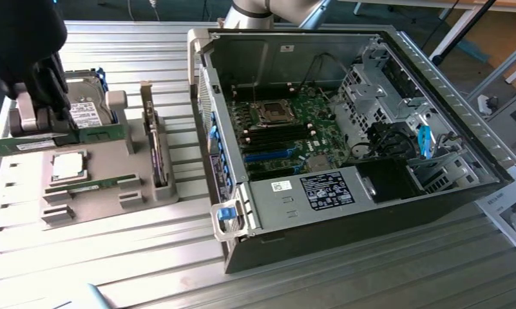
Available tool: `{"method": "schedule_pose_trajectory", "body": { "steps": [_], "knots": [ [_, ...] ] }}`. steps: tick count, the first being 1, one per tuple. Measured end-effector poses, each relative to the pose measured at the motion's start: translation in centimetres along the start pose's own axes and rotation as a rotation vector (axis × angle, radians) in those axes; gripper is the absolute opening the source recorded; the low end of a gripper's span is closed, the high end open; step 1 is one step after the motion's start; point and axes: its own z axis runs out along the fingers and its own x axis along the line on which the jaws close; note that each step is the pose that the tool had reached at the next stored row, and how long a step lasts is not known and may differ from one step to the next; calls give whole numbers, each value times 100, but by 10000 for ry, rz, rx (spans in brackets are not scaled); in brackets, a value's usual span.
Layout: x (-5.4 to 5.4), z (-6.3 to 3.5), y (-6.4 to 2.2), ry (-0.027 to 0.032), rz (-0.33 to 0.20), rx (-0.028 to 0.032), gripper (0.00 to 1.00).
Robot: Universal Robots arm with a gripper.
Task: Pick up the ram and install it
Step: 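Pick up the ram and move it above insertion slot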
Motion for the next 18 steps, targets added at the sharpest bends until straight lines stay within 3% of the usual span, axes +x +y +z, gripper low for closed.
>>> {"method": "schedule_pose_trajectory", "body": {
  "steps": [8, 11, 14, 18],
  "knots": [
    [23, -6, -251, 12, 16, -2, 14],
    [35, -9, -378, 21, 21, -2, 14],
    [53, -13, -566, 28, 30, -2, 14],
    [67, -17, -715, 44, 44, -5, 14]
  ]
}}
